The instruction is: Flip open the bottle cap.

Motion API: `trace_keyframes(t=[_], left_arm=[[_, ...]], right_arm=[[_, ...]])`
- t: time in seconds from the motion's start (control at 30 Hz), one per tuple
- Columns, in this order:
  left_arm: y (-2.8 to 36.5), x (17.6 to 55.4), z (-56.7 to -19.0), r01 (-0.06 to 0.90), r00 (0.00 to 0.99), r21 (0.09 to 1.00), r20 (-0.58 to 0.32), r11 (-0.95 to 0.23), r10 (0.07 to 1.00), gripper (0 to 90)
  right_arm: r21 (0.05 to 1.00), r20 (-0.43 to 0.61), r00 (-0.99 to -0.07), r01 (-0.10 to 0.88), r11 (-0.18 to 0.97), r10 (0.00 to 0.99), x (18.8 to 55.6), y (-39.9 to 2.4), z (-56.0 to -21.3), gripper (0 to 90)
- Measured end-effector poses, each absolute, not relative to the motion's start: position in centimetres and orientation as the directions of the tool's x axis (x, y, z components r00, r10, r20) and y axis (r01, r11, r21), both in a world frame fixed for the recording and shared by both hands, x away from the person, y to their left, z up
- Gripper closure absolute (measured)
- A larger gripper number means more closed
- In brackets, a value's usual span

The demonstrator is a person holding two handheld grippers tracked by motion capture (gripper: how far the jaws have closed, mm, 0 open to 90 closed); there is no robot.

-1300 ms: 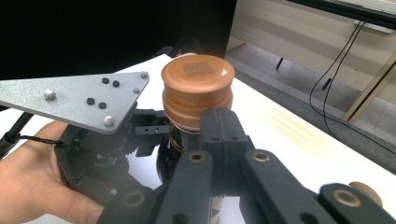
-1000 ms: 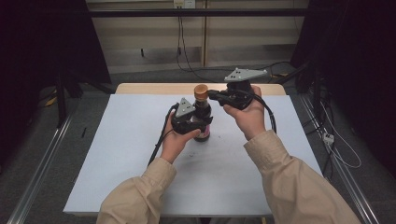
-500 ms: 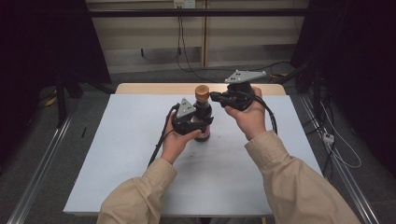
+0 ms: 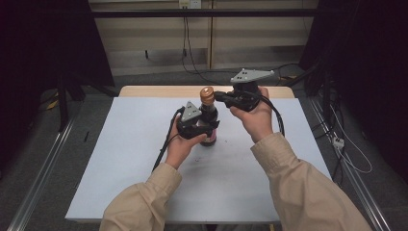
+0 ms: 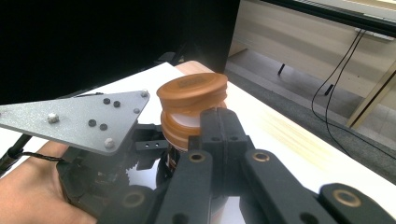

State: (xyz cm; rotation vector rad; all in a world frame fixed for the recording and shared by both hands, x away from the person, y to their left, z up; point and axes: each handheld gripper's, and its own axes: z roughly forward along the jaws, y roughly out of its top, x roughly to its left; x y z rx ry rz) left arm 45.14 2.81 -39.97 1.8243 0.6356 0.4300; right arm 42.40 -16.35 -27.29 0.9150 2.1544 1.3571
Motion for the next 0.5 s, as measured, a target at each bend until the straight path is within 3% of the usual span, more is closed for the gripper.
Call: trace_keyframes(t=[0.5], left_arm=[[2.88, 45.05, -39.99, 0.212, 0.789, 0.944, -0.013, -0.253, 0.614, 30.8]], right_arm=[[0.911, 0.018, -0.695, 0.308, 0.275, 0.719, 42.32, -16.33, -27.15, 90.0]])
